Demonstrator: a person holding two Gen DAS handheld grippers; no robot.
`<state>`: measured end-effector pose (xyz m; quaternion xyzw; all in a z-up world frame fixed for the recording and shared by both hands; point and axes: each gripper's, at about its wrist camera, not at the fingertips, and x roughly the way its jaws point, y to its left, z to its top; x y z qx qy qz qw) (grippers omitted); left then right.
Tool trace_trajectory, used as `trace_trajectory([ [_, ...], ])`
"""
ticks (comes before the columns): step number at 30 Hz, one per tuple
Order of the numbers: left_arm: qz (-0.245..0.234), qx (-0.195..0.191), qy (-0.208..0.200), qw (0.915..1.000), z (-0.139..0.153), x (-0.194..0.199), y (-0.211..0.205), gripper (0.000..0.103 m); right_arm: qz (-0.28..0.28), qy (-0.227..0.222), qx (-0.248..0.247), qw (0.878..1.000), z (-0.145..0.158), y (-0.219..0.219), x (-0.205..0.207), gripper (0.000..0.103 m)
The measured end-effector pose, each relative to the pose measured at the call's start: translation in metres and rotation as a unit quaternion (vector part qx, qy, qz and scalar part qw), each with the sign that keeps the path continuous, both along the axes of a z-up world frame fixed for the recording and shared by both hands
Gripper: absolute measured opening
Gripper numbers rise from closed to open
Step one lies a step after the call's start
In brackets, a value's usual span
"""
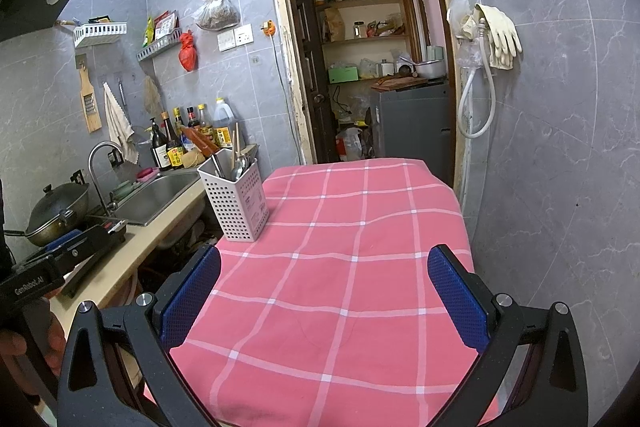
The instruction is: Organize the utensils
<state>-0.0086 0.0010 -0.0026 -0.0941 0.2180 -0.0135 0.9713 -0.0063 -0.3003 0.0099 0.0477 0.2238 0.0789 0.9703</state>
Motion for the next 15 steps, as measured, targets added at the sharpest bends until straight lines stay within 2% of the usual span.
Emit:
trace_trajectory([
  [15,-0.007,0.007,0.015,0.9998,-0.0035,0.0071,-0.0042,0.103,0.001,0.006,-0.001,1.000,-0.0081,0.0055,0.0007,0.102],
])
